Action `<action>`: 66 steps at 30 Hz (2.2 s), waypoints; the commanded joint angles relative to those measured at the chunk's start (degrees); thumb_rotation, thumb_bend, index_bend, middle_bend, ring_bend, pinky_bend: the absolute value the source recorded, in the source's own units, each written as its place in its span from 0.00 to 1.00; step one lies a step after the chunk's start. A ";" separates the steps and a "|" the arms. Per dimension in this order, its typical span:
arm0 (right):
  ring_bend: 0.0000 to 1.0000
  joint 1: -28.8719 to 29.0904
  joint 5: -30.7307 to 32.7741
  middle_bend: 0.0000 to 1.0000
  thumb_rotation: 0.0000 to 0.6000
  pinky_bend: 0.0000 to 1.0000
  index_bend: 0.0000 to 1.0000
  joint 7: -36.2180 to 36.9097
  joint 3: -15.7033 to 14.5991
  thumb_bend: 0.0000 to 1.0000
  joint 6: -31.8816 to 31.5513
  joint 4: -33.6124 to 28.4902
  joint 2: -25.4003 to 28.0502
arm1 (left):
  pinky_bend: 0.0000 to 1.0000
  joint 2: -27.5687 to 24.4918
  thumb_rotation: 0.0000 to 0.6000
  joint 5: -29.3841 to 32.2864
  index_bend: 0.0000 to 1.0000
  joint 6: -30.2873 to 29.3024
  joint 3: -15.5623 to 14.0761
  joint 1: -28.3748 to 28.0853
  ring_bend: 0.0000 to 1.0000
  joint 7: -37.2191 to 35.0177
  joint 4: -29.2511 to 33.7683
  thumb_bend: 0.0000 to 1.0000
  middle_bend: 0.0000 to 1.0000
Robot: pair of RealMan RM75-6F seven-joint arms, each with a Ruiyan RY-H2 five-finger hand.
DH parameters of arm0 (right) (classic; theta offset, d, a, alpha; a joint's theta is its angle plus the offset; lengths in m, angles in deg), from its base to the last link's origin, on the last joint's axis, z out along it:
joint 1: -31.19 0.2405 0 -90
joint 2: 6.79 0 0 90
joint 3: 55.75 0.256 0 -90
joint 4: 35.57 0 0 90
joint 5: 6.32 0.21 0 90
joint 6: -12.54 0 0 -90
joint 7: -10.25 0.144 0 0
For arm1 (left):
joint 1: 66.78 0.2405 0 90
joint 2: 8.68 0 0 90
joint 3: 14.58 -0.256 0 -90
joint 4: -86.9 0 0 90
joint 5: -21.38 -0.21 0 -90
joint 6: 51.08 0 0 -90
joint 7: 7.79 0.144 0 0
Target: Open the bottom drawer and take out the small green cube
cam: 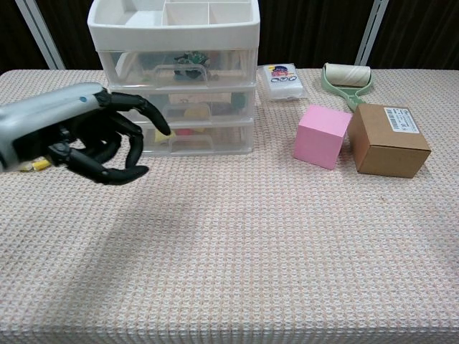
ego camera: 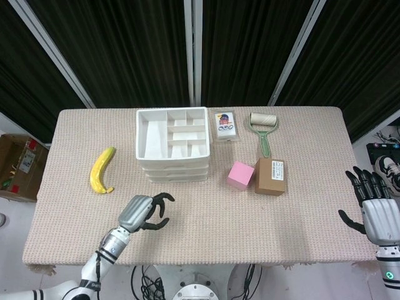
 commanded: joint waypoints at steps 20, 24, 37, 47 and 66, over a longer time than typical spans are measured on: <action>0.00 -0.55 -0.07 0.00 1.00 0.00 0.00 -0.75 -0.09 0.13 -0.80 -0.93 0.32 | 1.00 25.26 1.00 26.63 0.19 -1.08 13.01 -1.42 0.95 -17.19 -9.91 0.46 0.85; 0.00 -0.56 0.14 0.00 1.00 0.00 0.00 -0.93 -0.08 0.13 -0.65 -1.04 0.33 | 1.00 27.08 1.00 27.59 0.19 -1.76 14.23 -1.22 0.95 -18.59 -10.53 0.46 0.85; 0.00 -1.04 0.60 0.00 1.00 0.00 0.00 -1.49 -0.26 0.13 -0.74 -1.55 0.49 | 1.00 31.40 1.00 29.68 0.18 -1.28 17.36 -0.65 0.95 -23.69 -12.30 0.46 0.85; 0.00 -1.53 0.79 0.00 1.00 0.00 0.00 -1.36 -0.55 0.13 -0.83 -1.71 0.66 | 1.00 33.04 1.00 28.64 0.18 -1.46 18.99 0.00 0.95 -26.57 -13.65 0.47 0.85; 0.00 -1.90 1.34 0.00 1.00 0.00 0.00 -0.92 -0.61 0.13 -0.52 -1.30 0.43 | 1.00 32.69 1.00 34.50 0.33 6.68 25.96 -0.32 0.96 -34.73 -15.58 0.51 0.85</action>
